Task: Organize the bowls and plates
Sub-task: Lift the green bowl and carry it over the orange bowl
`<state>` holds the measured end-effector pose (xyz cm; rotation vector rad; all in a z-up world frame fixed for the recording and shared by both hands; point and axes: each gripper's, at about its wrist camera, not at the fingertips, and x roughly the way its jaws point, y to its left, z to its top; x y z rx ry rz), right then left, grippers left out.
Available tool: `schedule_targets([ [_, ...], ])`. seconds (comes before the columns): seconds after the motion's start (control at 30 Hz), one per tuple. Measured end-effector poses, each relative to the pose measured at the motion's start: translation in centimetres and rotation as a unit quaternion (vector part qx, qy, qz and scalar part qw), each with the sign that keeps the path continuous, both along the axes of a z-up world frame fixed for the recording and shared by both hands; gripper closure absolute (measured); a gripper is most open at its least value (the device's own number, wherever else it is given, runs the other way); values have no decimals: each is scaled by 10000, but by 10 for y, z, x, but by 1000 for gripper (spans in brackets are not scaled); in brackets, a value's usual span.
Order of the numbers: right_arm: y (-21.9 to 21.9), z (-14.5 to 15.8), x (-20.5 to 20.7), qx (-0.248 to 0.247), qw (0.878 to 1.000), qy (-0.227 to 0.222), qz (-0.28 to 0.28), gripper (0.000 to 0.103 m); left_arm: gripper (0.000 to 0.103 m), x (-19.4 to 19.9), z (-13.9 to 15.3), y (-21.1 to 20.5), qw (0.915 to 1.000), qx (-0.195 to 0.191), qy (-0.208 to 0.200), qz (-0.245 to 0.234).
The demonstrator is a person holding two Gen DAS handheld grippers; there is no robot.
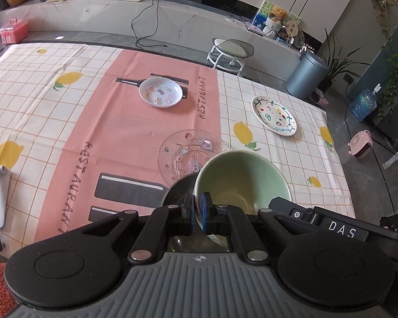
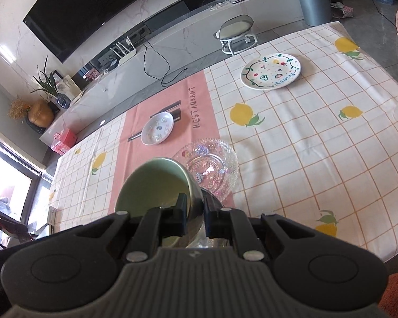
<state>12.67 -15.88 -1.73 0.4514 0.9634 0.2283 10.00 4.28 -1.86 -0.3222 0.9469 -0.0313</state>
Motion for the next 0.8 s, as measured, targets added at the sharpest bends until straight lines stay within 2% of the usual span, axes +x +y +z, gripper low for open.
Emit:
schedule_targets([
  [0.4, 11, -30, -2, -304, 9985, 436, 141, 94, 96, -8, -30, 2, 9993, 125, 304, -205],
  [0.6, 18, -34, 4, -442, 9977, 455, 224, 97, 95, -6, -32, 2, 9990, 286, 232, -254],
  [0.8, 26, -31, 7, -692, 9968, 266, 310, 98, 96, -7, -31, -7, 9962, 710, 87, -498],
])
